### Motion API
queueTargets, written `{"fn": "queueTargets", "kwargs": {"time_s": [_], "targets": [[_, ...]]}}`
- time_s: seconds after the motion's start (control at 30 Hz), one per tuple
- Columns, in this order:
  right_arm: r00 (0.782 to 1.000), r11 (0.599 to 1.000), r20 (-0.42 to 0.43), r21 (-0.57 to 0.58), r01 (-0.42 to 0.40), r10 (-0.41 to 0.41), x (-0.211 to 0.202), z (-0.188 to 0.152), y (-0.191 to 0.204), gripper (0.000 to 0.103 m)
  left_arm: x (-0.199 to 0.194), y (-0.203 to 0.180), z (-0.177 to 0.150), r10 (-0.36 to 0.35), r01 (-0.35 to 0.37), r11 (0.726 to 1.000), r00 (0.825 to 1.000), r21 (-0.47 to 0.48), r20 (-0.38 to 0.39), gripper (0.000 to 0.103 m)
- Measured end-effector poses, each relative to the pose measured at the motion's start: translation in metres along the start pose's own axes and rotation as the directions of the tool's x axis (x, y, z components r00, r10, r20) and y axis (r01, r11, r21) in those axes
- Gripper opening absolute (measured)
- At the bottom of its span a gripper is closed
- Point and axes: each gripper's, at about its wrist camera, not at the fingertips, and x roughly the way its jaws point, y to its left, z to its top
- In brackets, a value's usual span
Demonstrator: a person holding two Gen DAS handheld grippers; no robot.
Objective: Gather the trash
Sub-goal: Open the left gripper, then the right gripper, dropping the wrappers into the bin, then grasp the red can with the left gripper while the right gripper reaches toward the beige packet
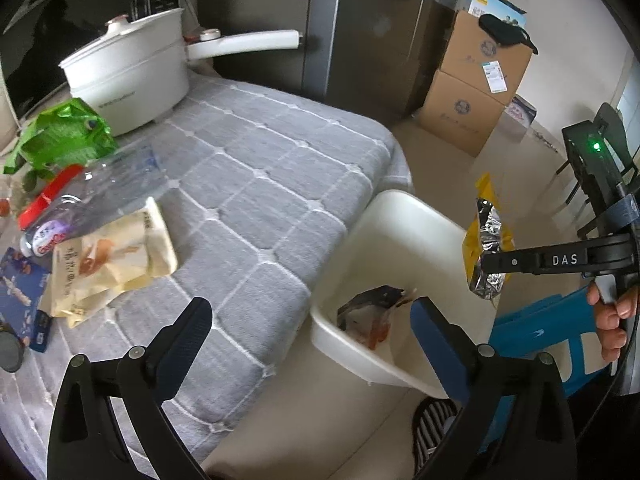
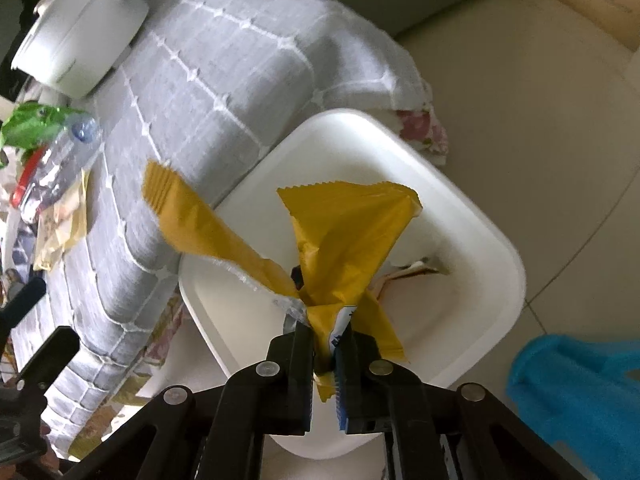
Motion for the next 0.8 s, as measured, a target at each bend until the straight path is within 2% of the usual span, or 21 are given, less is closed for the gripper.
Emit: {"fn": "queueTargets", "kwargs": {"time_s": [0.1, 0.17, 0.2, 0.5, 0.8], "targets": [[1.0, 1.0, -0.024, -0.003, 0.004, -0.004, 0.006, 0.0, 0.007, 0.022, -0.004, 0.008, -0.002, 0.01, -0.01, 1.0, 1.0, -0.009, 0.005, 0.101], [1.0, 1.0, -0.02, 0.007, 0.002, -0.002, 0.006, 0.001, 0.01, 0.056, -0.008, 0.015, -0.003, 0.012, -0.011, 1.0, 1.0, -0.022, 0.011, 0.101], [1.0, 1.0, -0.006, 0.009, -0.003, 0.003, 0.004, 0.001, 0.012, 0.059, -0.008, 0.017, -0.003, 0.01, -0.01, 1.0, 1.0, -0.026, 0.011, 0.101], [0.999, 1.0, 0.037, -0.025, -0.011, 0.012, -0.001, 0.005, 0.037, 0.061, -0.018, 0.042, -0.008, 0.034, -0.032, 0.996, 0.999, -0.078, 0.018, 0.101], [0.994, 0.993, 0.107, -0.119, 0.008, 0.005, -0.001, 0.011, 0.077, 0.071, -0.037, 0.1, -0.015, 0.108, -0.101, 0.977, 0.994, -0.187, 0.028, 0.101]]}}
